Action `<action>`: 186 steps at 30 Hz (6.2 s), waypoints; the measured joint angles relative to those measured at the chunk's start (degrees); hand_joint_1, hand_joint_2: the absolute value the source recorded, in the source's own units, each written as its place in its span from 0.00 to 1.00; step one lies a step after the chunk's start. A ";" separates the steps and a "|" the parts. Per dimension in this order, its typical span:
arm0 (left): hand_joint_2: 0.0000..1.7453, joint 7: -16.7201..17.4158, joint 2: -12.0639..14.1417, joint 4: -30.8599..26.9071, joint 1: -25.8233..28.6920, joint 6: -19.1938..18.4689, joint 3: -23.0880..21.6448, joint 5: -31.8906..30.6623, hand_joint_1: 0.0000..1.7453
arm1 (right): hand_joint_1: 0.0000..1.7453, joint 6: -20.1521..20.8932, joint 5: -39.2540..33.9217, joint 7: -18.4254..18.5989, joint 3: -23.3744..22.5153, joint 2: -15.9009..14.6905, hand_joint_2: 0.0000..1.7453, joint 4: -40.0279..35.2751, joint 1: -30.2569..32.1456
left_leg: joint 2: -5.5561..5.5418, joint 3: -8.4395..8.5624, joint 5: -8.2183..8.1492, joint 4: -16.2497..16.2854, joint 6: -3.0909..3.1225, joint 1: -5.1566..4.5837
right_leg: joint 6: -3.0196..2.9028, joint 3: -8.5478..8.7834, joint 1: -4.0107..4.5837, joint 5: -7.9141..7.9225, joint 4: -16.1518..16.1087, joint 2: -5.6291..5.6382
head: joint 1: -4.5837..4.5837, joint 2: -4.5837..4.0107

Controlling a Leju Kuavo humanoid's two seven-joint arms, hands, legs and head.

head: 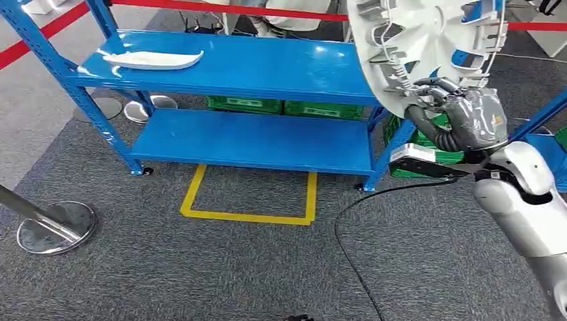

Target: Take the parts from the cabinet and place them on the table.

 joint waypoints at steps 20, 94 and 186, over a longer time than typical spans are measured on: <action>1.00 -0.04 0.28 0.00 -0.22 0.55 -0.70 -0.77 0.00 | 1.00 1.09 0.11 -0.37 -2.01 -0.22 1.00 -1.36 1.99 | -0.10 5.23 -4.30 0.33 -3.06 0.47 | -1.63 5.12 0.43 8.85 -18.67 -0.01 | -0.55 0.00; 1.00 2.45 2.21 0.09 1.39 1.94 -4.22 -5.57 0.00 | 1.00 6.93 -6.18 -1.51 -13.34 -5.25 1.00 -7.98 22.24 | -5.03 -1.56 0.28 1.88 -1.21 1.34 | -0.97 6.17 -0.22 3.32 -11.87 1.29 | -0.20 0.00; 1.00 23.23 10.36 0.13 5.01 -16.02 -12.24 -16.37 0.00 | 1.00 6.14 -0.26 -8.35 -2.95 2.16 1.00 2.29 8.19 | -5.02 -2.95 1.33 1.75 -0.30 0.48 | 0.55 5.08 -0.71 4.97 -12.94 1.99 | -0.61 -0.02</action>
